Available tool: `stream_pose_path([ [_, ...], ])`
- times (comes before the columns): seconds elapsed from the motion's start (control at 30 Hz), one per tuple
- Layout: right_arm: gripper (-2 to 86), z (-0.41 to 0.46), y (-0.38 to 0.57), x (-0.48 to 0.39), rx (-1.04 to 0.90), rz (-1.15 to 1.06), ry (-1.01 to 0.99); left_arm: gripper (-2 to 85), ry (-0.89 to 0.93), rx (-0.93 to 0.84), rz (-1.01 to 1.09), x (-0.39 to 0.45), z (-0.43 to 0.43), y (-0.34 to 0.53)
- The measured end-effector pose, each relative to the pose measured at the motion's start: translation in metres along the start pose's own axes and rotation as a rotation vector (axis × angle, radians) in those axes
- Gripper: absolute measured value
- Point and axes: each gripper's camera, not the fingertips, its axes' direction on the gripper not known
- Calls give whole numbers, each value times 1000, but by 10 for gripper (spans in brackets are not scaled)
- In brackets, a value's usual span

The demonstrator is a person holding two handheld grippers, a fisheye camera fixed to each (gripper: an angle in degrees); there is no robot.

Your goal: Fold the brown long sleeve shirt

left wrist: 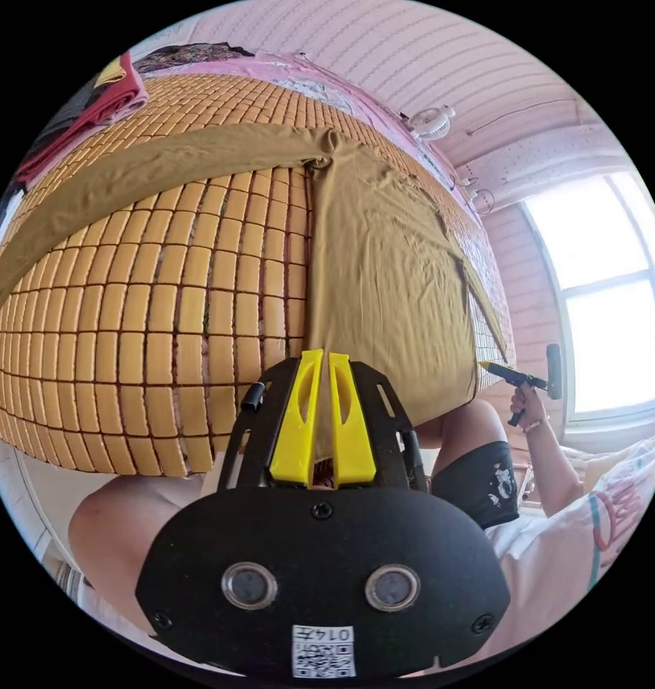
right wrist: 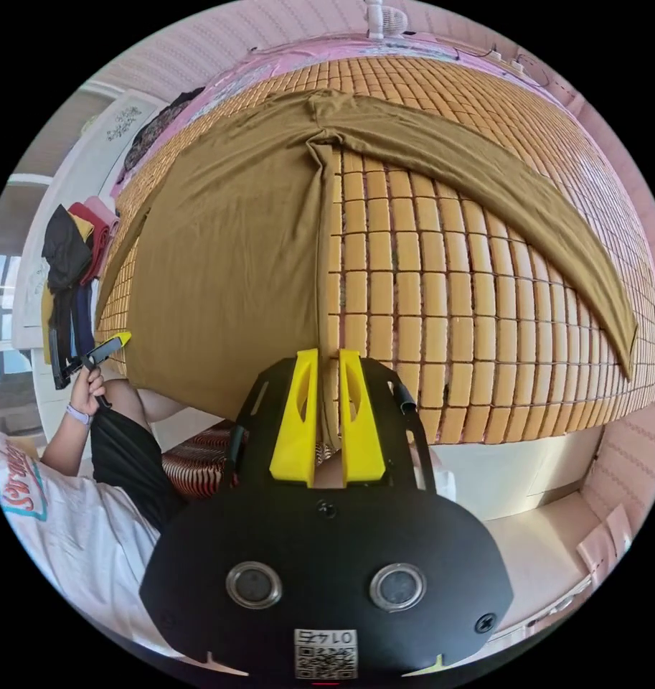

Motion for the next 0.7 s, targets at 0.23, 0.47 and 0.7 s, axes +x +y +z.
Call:
stream_pose_path([
  [0.23,-7,-27,75,-49,169,-107,153,27,-30,443,-68,-39,-107,49],
  [0.47,0,-57,123,-132,513,-243,232,52,-261,839,-323,-133,-187,61],
  [0.7,53,-44,77,-228,395,-483,203,46,-363,828,-504,-208,-224,66],
])
